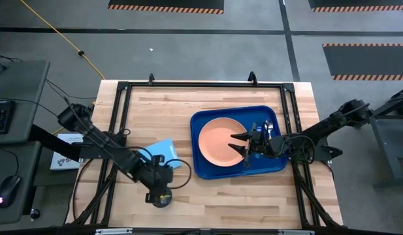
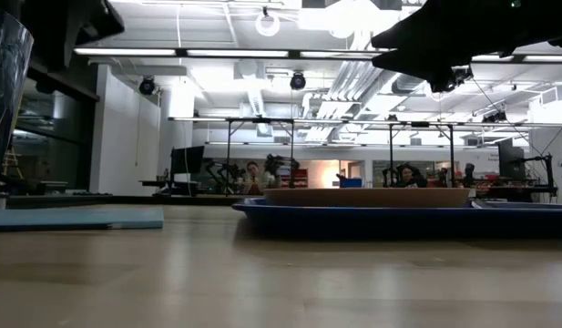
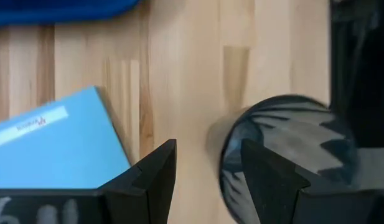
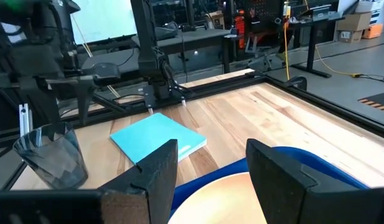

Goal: Pick and place plate/cup/fork/spoon on tray
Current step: Put the blue glass on the blue serving tray to the top left of the pink plate

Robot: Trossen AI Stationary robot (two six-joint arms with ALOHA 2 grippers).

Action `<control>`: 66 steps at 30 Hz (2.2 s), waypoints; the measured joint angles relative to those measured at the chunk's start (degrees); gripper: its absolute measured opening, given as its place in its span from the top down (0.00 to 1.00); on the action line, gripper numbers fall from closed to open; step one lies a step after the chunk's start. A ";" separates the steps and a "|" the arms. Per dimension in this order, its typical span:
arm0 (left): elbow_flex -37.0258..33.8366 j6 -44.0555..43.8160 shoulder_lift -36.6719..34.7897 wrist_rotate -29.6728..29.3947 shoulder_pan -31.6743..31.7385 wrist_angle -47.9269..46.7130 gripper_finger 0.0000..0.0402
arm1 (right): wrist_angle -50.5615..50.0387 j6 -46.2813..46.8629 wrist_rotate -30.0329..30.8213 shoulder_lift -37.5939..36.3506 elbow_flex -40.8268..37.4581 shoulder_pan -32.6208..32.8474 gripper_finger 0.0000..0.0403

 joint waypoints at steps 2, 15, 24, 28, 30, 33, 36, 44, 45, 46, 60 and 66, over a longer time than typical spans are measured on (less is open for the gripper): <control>0.00 -0.01 0.99 1.24 0.95 -1.41 0.58 | -0.08 0.06 0.00 0.00 0.00 0.00 0.54; -0.09 0.29 2.33 8.88 3.20 -2.56 0.58 | -0.43 0.98 0.02 0.00 0.00 0.00 0.54; -2.97 1.71 3.77 8.47 4.82 -3.83 0.76 | -0.87 1.01 -0.57 0.02 0.00 -0.12 0.54; -2.65 11.53 4.00 6.62 7.64 -3.50 0.96 | -0.85 1.53 -0.74 0.02 0.00 -0.77 0.54; -1.29 14.45 4.07 5.64 10.14 -4.49 0.97 | -0.85 2.10 -0.74 0.02 0.00 -1.08 0.54; 3.49 19.55 4.03 2.49 13.90 -9.39 0.98 | -0.87 2.47 -0.76 0.02 0.00 -1.52 0.54; 10.27 26.51 4.00 -5.30 17.69 -14.80 0.99 | -1.17 2.47 -0.79 0.02 0.00 -1.91 0.54; 21.31 43.60 5.16 -16.45 35.66 -8.41 0.99 | -1.47 3.25 -1.01 0.02 0.00 -2.12 0.54; 21.75 44.01 6.08 -15.90 38.25 -8.51 0.99 | -1.48 3.53 -1.01 0.02 0.00 -2.12 0.54; 22.00 44.34 7.20 -15.87 40.65 -9.28 0.99 | -1.56 3.54 -1.01 0.02 0.00 -2.12 0.54; 22.34 45.30 20.38 -5.66 50.12 -3.89 1.00 | -3.01 2.92 -1.01 0.02 0.00 -2.12 0.54; 22.23 45.50 20.73 -2.80 48.79 -0.91 1.00 | -3.06 2.92 -1.01 0.02 0.00 -2.12 0.54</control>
